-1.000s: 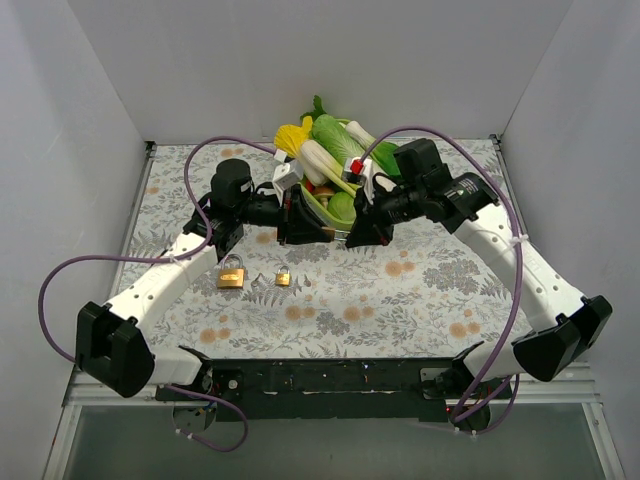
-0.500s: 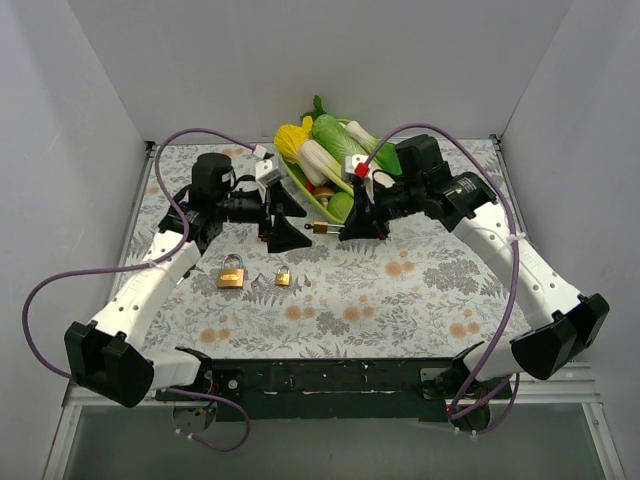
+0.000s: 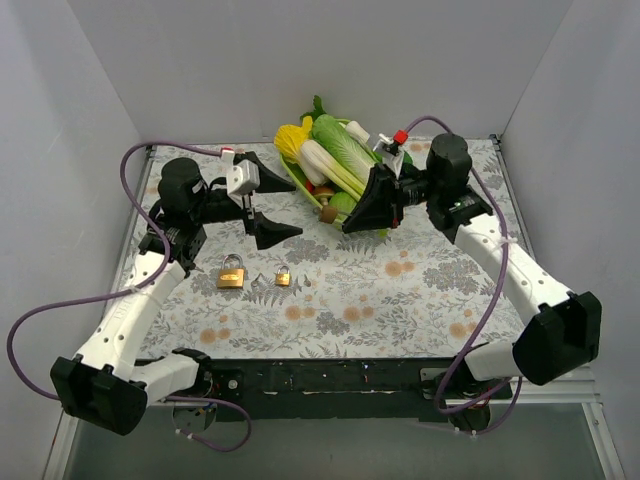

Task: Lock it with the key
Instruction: Lock the lock.

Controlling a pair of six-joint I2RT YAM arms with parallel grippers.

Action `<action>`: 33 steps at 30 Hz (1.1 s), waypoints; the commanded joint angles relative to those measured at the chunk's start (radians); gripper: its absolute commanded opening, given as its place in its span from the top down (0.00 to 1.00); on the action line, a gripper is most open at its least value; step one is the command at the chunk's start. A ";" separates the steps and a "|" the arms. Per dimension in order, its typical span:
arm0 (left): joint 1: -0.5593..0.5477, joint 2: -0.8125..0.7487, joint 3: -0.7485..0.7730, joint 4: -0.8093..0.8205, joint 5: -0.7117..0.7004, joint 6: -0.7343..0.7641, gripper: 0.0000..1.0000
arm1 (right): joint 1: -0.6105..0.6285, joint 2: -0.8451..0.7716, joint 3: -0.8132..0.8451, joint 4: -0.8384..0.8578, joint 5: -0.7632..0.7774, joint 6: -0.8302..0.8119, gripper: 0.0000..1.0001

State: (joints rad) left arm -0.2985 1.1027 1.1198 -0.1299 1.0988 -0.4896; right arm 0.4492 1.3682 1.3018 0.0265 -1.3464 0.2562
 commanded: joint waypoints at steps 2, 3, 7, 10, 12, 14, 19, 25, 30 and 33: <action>-0.126 0.005 -0.006 0.176 -0.010 0.117 0.02 | 0.032 0.003 -0.130 1.024 -0.214 0.791 0.99; -0.169 0.006 -0.005 0.188 -0.016 0.138 0.02 | 0.037 -0.001 -0.131 1.044 -0.218 0.789 0.99; -0.255 0.000 -0.009 0.213 -0.020 0.219 0.02 | 0.063 -0.008 -0.118 0.995 -0.215 0.761 0.99; -0.300 -0.033 -0.052 0.233 -0.042 0.340 0.02 | 0.077 -0.015 -0.116 0.961 -0.224 0.741 0.99; -0.317 -0.050 -0.074 0.236 -0.056 0.410 0.02 | 0.086 -0.024 -0.127 0.934 -0.230 0.730 0.99; -0.324 -0.076 -0.104 0.248 -0.076 0.485 0.03 | 0.089 -0.030 -0.136 0.900 -0.232 0.716 0.99; -0.349 -0.145 -0.169 0.253 -0.077 0.634 0.13 | 0.098 -0.044 -0.163 0.857 -0.241 0.690 0.99; -0.355 -0.204 -0.218 0.246 0.024 0.781 0.15 | 0.149 -0.049 -0.187 0.839 -0.241 0.673 0.99; -0.357 -0.182 -0.199 0.246 0.117 0.799 0.31 | 0.181 -0.046 -0.190 0.822 -0.240 0.657 0.99; -0.357 -0.172 -0.199 0.246 0.185 0.816 0.36 | 0.192 -0.043 -0.190 0.819 -0.243 0.655 0.99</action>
State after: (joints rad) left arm -0.6502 0.9226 0.9077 0.1139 1.1709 0.2707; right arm 0.6292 1.3495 1.1076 0.8371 -1.5024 0.9310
